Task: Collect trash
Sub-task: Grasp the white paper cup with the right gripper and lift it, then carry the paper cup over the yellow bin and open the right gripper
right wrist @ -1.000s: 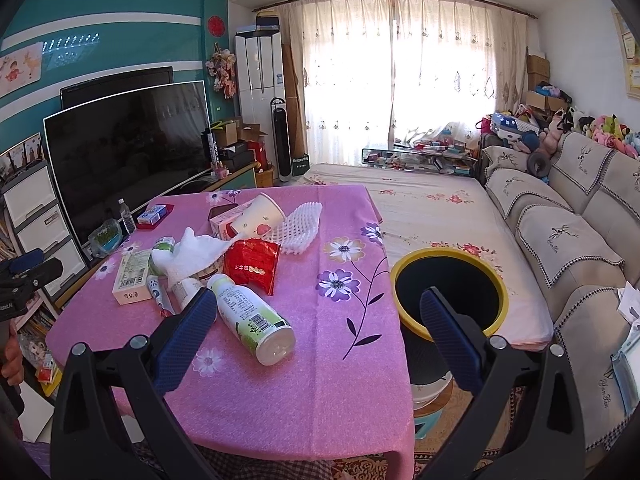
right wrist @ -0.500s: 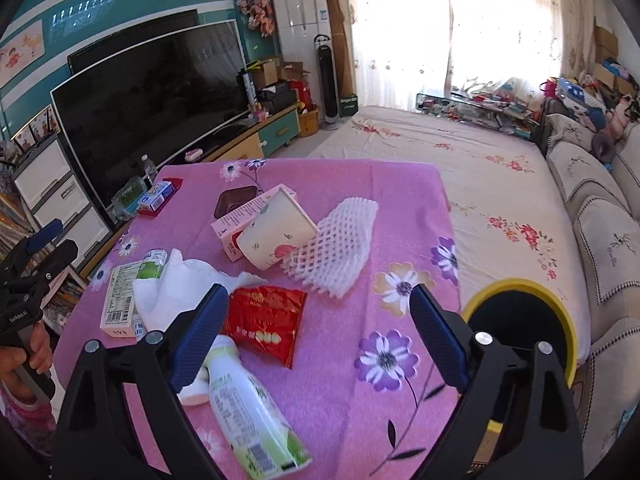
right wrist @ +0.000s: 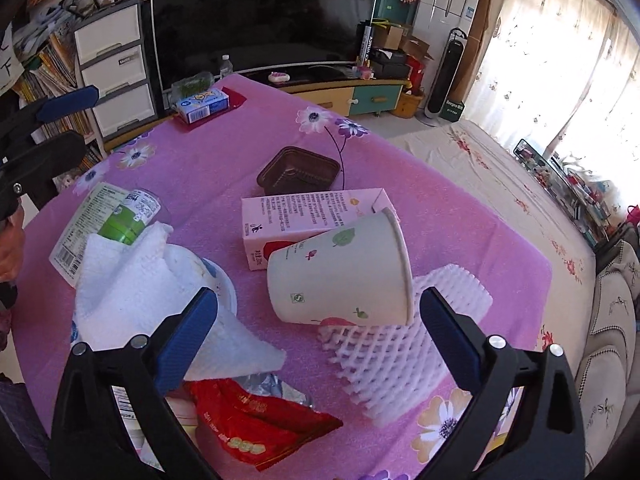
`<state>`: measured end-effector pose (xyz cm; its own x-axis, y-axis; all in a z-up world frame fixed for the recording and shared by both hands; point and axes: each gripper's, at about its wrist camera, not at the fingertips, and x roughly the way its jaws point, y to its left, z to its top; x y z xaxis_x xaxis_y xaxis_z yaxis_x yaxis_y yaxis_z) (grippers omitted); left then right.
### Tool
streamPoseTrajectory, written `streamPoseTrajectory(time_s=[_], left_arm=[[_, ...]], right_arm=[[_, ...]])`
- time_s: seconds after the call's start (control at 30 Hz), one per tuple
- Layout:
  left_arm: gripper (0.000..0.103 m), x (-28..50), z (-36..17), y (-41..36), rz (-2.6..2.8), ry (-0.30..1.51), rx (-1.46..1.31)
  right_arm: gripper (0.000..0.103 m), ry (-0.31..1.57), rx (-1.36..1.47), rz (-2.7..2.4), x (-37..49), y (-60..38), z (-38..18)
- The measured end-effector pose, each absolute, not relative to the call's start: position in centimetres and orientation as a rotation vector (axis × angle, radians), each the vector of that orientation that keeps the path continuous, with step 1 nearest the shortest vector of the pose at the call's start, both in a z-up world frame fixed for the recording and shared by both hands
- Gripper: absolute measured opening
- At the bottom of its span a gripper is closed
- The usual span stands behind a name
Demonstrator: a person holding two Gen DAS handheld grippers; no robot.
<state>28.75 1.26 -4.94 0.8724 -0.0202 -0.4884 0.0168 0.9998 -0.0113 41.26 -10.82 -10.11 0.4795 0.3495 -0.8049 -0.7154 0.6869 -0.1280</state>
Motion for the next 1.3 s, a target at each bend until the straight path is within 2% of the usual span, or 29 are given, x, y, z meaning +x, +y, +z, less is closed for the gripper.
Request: streamPoseTrajectory(time_s=[0.37, 0.43, 0.5, 0.8, 1.03, 1.3], left_arm=[[0.099, 30.5, -7.4, 2.5, -0.052, 0.551, -0.058], [0.099, 30.6, -7.5, 2.5, -0.058, 0.558, -0.064], [0.099, 30.4, -7.8, 2.4, -0.064, 0.561, -0.067], [0.099, 30.2, -8.3, 2.0, -0.079, 0.566, -0.057], [0.099, 29.7, -8.2, 1.6, -0.102, 0.565, -0.058], [0.099, 29.7, -8.3, 0.4, -0.133, 0.572, -0.035]], right_arm=[[0.096, 0.858, -0.569, 0.63, 43.5, -9.0, -12.5], [0.082, 0.862, -0.548, 0.634, 43.7, -9.1, -12.6], [0.082, 0.856, -0.529, 0.629, 43.8, -9.4, -12.5], [0.081, 0.749, -0.435, 0.622, 41.5, -11.8, -8.1], [0.081, 0.752, -0.255, 0.429, 39.4, -23.3, -5.0], [0.082, 0.987, -0.058, 0.061, 39.5, -38.2, -11.9]])
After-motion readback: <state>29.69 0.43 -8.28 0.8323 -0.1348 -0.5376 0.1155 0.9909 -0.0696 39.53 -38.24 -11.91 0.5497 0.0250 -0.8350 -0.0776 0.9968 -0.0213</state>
